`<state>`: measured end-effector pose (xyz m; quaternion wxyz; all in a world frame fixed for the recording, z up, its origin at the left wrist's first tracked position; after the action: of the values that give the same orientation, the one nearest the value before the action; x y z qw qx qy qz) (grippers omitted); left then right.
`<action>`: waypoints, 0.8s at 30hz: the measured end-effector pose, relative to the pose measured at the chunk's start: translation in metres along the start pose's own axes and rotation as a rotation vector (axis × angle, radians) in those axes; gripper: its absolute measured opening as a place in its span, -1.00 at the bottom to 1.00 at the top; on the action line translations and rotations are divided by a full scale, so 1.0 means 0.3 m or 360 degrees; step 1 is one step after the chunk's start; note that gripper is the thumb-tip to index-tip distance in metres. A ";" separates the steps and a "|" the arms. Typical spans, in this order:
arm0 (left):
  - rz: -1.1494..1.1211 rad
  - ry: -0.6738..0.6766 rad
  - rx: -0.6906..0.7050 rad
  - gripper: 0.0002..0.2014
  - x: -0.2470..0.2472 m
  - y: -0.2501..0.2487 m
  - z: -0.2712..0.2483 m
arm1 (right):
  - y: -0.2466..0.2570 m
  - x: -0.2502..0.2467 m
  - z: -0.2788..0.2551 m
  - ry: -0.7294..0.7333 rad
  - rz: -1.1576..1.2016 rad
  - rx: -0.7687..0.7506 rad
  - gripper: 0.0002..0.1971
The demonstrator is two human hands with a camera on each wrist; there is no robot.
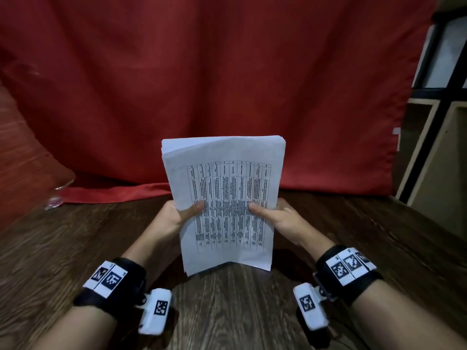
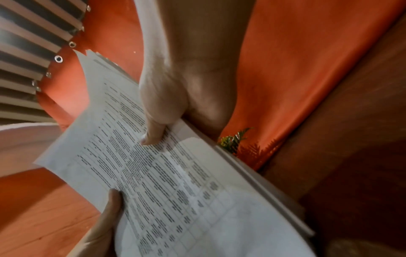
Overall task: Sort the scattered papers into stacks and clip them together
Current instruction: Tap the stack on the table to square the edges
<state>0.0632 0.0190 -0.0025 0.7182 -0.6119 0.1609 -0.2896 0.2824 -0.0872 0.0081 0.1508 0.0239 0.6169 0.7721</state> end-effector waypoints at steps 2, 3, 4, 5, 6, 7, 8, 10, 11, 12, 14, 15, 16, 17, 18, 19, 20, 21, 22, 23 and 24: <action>0.0032 -0.0003 -0.0061 -0.80 -0.008 0.037 -0.011 | -0.034 0.000 -0.017 0.0083 -0.0068 0.0042 -0.69; 0.0045 -0.0027 -0.0092 -0.80 -0.015 0.054 -0.008 | -0.049 -0.003 -0.018 0.0075 -0.0080 0.0062 -0.68; 0.0056 -0.0055 -0.0108 -0.77 -0.021 0.068 -0.003 | -0.058 -0.008 -0.015 0.0040 -0.0085 0.0084 -0.66; 0.0063 -0.0092 -0.0119 -0.72 -0.028 0.075 0.004 | -0.065 -0.013 -0.006 0.0008 -0.0077 0.0106 -0.66; 0.0074 -0.0129 -0.0138 -0.64 -0.036 0.081 0.015 | -0.069 -0.019 0.006 -0.0009 -0.0056 0.0130 -0.69; 0.0101 -0.0151 -0.0181 -0.59 -0.038 0.081 0.019 | -0.073 -0.021 0.016 -0.0004 -0.0033 0.0169 -0.71; 0.0135 -0.0152 -0.0235 -0.58 -0.037 0.083 0.020 | -0.080 -0.026 0.025 0.0014 -0.0008 0.0219 -0.73; 0.0290 -0.0105 -0.0403 -0.65 -0.033 0.117 0.008 | -0.103 -0.032 0.025 0.0087 0.0027 0.0354 -0.75; 0.0400 -0.0065 -0.0519 -0.65 -0.036 0.149 -0.004 | -0.125 -0.033 0.015 0.0130 0.0010 0.0442 -0.77; 0.0494 -0.0026 -0.0629 -0.63 -0.035 0.183 -0.022 | -0.156 -0.034 0.002 0.0169 -0.0036 0.0549 -0.78; 0.0623 0.0035 -0.0804 -0.58 -0.035 0.234 -0.056 | -0.241 -0.040 -0.028 0.0229 -0.0168 0.0779 -0.76; 0.0662 0.0066 -0.0866 -0.58 -0.035 0.250 -0.066 | -0.284 -0.041 -0.043 0.0255 -0.0213 0.0885 -0.73; 0.0689 0.0080 -0.0913 -0.61 -0.044 0.265 -0.067 | -0.321 -0.040 -0.057 0.0272 -0.0224 0.0973 -0.72; 0.0709 0.0086 -0.0947 -0.68 -0.052 0.277 -0.068 | -0.350 -0.036 -0.069 0.0279 -0.0219 0.1045 -0.71; 0.0732 0.0078 -0.0973 -0.75 -0.066 0.290 -0.057 | -0.371 -0.030 -0.076 0.0288 -0.0196 0.1098 -0.70; 0.0766 0.0066 -0.0997 -0.79 -0.079 0.303 -0.044 | -0.385 -0.025 -0.079 0.0293 -0.0187 0.1140 -0.69; 0.0822 0.0071 -0.1019 -0.83 -0.088 0.312 -0.027 | -0.392 -0.021 -0.076 0.0296 -0.0200 0.1168 -0.69; 0.0892 0.0088 -0.1034 -0.85 -0.094 0.321 -0.010 | -0.393 -0.018 -0.070 0.0294 -0.0247 0.1199 -0.70; 0.0971 0.0099 -0.1042 -0.81 -0.099 0.330 0.010 | -0.392 -0.017 -0.062 0.0291 -0.0309 0.1227 -0.69; 0.1044 0.0090 -0.1040 -0.73 -0.103 0.334 0.029 | -0.390 -0.021 -0.050 0.0277 -0.0386 0.1242 -0.66; 0.1097 0.0064 -0.1042 -0.64 -0.112 0.337 0.048 | -0.384 -0.025 -0.036 0.0256 -0.0456 0.1236 -0.64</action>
<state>0.0676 0.0593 -0.1020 0.5386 -0.7113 0.4511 0.0197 0.3106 -0.0772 -0.1040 0.1878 -0.0673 0.8691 0.4527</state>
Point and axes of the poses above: each hand's wrist, its own z-axis towards the middle knuckle, its own x-axis out of the palm, y = z × x, the point moved 7 cm from there along z, towards the middle knuckle, and after that the axes turned 3 degrees about z, right-handed, at the moved point
